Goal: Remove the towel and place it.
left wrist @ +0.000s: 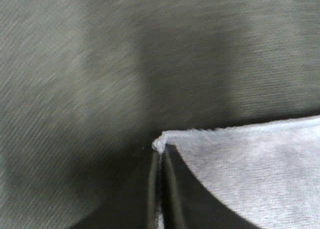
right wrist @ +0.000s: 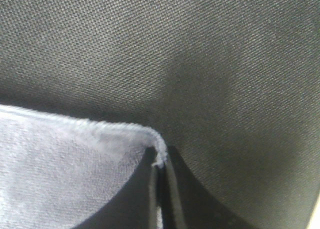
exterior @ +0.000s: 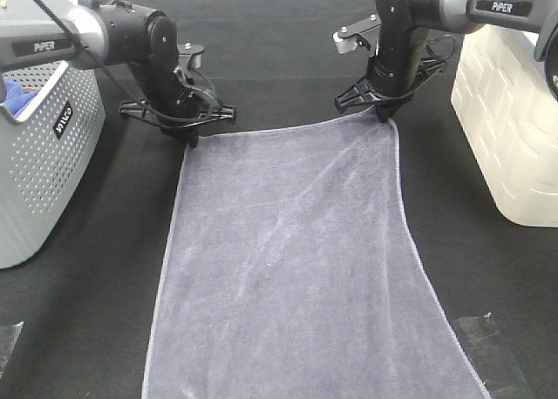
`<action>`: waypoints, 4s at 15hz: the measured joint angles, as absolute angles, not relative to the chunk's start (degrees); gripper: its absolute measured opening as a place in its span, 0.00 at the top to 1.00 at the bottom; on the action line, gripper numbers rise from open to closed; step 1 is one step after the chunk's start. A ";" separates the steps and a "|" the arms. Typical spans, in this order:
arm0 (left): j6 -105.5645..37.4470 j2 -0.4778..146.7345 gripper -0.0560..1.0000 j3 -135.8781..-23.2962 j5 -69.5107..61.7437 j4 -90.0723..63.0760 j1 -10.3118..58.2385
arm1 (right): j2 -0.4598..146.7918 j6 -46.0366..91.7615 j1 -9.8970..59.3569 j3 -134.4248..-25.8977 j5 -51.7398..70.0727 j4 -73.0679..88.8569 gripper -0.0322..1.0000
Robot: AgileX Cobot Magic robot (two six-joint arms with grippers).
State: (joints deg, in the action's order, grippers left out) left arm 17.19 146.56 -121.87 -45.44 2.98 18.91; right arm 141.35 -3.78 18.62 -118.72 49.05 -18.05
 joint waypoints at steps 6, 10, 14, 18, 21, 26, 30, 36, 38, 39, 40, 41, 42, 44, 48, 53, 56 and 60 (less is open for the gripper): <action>16.73 146.62 0.95 -131.32 -42.97 12.09 18.79 | 141.35 -7.22 18.62 -118.72 41.08 -24.12 0.97; 16.73 146.68 0.95 -131.38 -33.58 12.32 16.56 | 141.35 -12.20 17.48 -118.72 31.11 -29.39 0.97; 16.73 148.63 0.95 -131.49 -20.91 13.18 15.70 | 141.35 -14.15 14.61 -118.72 21.14 -30.25 0.97; 16.73 151.32 0.95 -131.49 -11.12 14.73 15.36 | 142.78 -14.21 12.55 -118.72 13.46 -32.26 0.97; 16.73 153.38 0.95 -131.49 -5.56 15.13 14.38 | 145.65 -14.21 11.86 -118.72 8.31 -33.12 0.97; 16.73 157.45 0.95 -131.49 -1.60 15.13 13.92 | 149.60 -14.21 11.29 -118.72 2.23 -34.15 0.97; 16.73 158.02 0.77 -131.49 -3.50 13.35 13.87 | 150.00 -14.27 11.29 -118.72 2.23 -33.17 0.52; 16.73 158.02 0.33 -131.55 -3.04 9.22 13.87 | 150.00 -15.07 11.29 -118.72 5.44 -31.74 0.26; 16.73 158.02 0.32 -131.55 -3.04 8.88 13.87 | 149.83 -15.07 11.29 -118.72 7.62 -31.68 0.17; 16.73 157.85 0.32 -131.55 -3.04 8.88 13.87 | 149.31 -15.07 11.29 -118.60 8.19 -31.68 0.16; 16.73 157.45 0.32 -131.55 -3.04 8.82 13.87 | 148.51 -15.07 11.29 -118.60 8.94 -31.68 0.15; 16.73 156.82 0.32 -131.55 -3.04 8.54 13.87 | 147.54 -15.07 11.29 -118.60 9.68 -31.68 0.15; 16.73 155.84 0.32 -131.61 -3.04 8.42 13.87 | 146.79 -15.07 11.29 -118.60 10.94 -31.40 0.15; 16.73 154.01 0.32 -132.53 -3.04 8.14 13.69 | 145.42 -15.07 11.29 -118.60 14.15 -30.19 0.15; 16.67 151.60 0.28 -133.10 -6.25 8.59 12.95 | 142.72 -15.07 11.29 -118.60 18.28 -27.50 0.15; 16.67 151.72 0.13 -133.10 -14.09 8.59 12.72 | 142.49 -15.07 11.29 -118.60 21.03 -27.16 0.15; 16.67 151.72 0.06 -133.10 -19.19 8.25 12.72 | 142.49 -15.07 11.29 -118.60 21.77 -26.93 0.15; 16.67 151.72 0.06 -139.74 -24.81 1.72 12.72 | 141.98 -14.38 11.29 -118.60 26.13 -21.77 0.15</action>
State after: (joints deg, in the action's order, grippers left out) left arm 16.67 151.72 -139.74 -24.81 1.72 12.72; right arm 141.98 -14.38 11.29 -118.60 26.13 -21.77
